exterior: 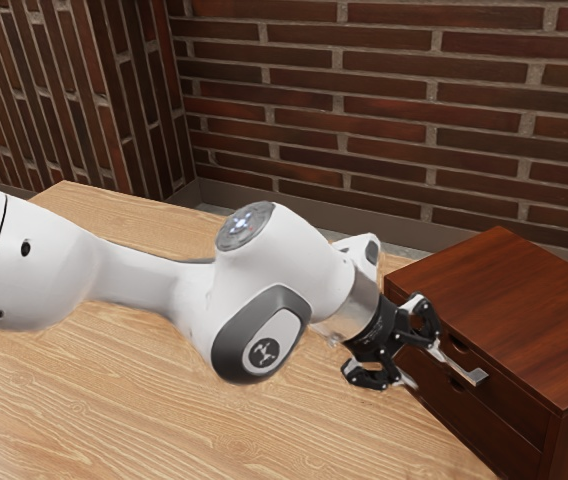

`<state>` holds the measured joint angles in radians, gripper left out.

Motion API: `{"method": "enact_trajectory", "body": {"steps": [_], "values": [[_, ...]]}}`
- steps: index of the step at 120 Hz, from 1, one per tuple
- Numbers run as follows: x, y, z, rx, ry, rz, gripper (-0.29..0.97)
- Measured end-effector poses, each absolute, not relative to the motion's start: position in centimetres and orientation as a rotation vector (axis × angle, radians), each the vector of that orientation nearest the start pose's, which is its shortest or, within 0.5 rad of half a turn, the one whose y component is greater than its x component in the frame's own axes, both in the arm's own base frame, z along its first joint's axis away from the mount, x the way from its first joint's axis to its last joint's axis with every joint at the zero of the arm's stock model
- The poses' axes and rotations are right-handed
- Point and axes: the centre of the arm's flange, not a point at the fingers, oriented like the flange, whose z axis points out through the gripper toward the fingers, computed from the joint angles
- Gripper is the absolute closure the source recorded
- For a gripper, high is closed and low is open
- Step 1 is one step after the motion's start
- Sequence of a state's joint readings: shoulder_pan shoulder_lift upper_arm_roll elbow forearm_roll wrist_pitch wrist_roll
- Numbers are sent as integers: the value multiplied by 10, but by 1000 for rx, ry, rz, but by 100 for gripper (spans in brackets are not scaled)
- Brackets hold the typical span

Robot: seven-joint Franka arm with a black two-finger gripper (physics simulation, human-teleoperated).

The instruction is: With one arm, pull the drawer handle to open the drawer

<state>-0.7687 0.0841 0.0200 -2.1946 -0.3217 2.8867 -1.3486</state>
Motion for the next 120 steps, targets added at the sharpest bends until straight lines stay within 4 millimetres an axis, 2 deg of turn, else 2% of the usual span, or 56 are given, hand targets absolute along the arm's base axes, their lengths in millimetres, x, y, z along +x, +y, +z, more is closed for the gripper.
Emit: {"method": "enact_trajectory", "body": {"steps": [12,21,42,70,98,120], "values": [[476,-356,414,2241,1167,238,44],[485,-348,413,2229,1190,249,44],[484,-352,408,2238,1185,245,45],[497,-364,386,2257,1197,237,46],[508,-374,383,2251,1192,241,48],[515,-382,372,2261,1190,241,48]]}}
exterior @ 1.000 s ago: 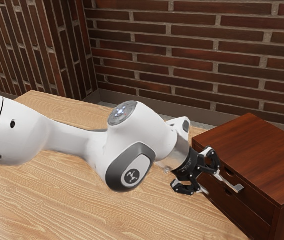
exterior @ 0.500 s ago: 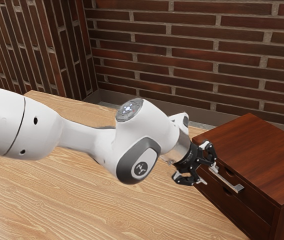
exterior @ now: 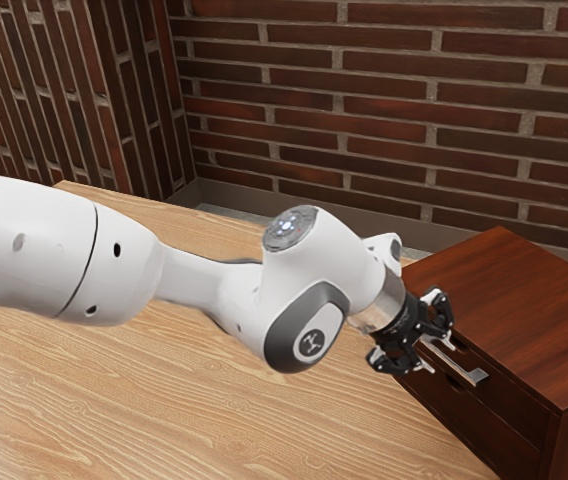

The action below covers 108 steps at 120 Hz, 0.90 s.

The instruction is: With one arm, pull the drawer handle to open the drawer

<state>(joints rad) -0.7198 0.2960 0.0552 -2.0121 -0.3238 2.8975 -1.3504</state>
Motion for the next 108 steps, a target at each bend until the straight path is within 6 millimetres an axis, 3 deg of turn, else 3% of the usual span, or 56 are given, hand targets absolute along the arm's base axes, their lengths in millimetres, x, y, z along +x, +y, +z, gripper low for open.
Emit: {"method": "enact_trajectory", "body": {"steps": [39,86,108], "values": [[523,-390,351,2285,1195,237,49],[529,-392,338,2297,1204,233,53],[528,-389,341,2292,1208,233,57]]}}
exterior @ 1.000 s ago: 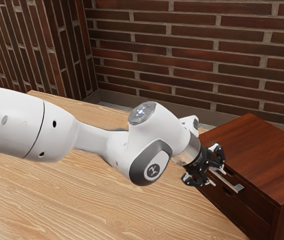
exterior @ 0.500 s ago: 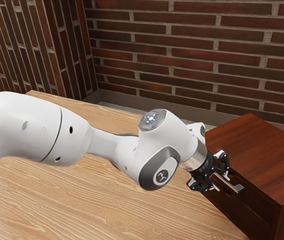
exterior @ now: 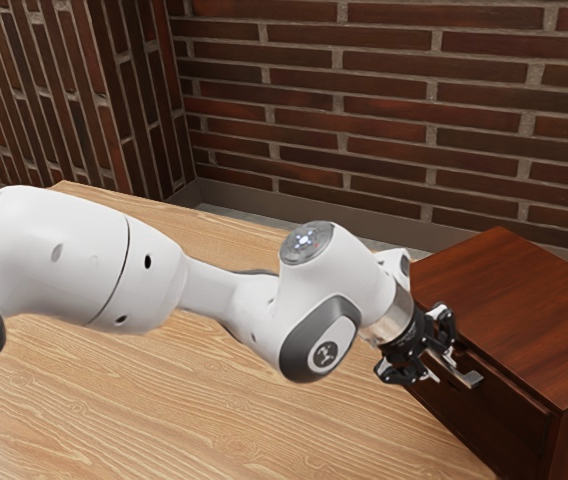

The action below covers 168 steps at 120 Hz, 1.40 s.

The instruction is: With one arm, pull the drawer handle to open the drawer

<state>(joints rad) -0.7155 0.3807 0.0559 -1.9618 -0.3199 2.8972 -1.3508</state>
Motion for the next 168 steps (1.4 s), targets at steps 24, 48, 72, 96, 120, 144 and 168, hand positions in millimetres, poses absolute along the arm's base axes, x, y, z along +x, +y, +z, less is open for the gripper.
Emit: {"method": "enact_trajectory", "body": {"steps": [24,48,72,96,120,144,168], "values": [[521,-382,344,2291,1218,227,59],[512,-375,346,2293,1224,220,60],[504,-370,346,2300,1229,213,61],[494,-362,344,2310,1237,204,64],[483,-352,351,2309,1240,200,66],[474,-348,351,2317,1242,193,68],[466,-343,351,2323,1244,187,68]]}}
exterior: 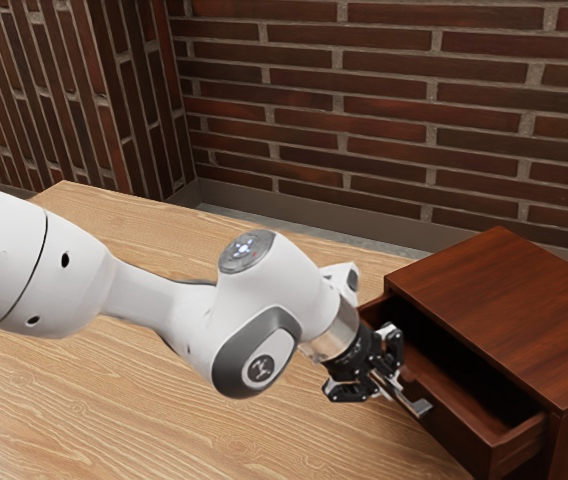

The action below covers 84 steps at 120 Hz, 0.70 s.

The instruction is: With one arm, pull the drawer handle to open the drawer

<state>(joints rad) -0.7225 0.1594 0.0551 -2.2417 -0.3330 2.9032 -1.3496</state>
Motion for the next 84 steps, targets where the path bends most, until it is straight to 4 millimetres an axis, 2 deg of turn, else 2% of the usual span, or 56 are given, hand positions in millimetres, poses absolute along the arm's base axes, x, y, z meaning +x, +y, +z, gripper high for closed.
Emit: {"method": "enact_trajectory", "body": {"steps": [84], "values": [[427,-318,351,-3188,-1696,-217,69]]}}
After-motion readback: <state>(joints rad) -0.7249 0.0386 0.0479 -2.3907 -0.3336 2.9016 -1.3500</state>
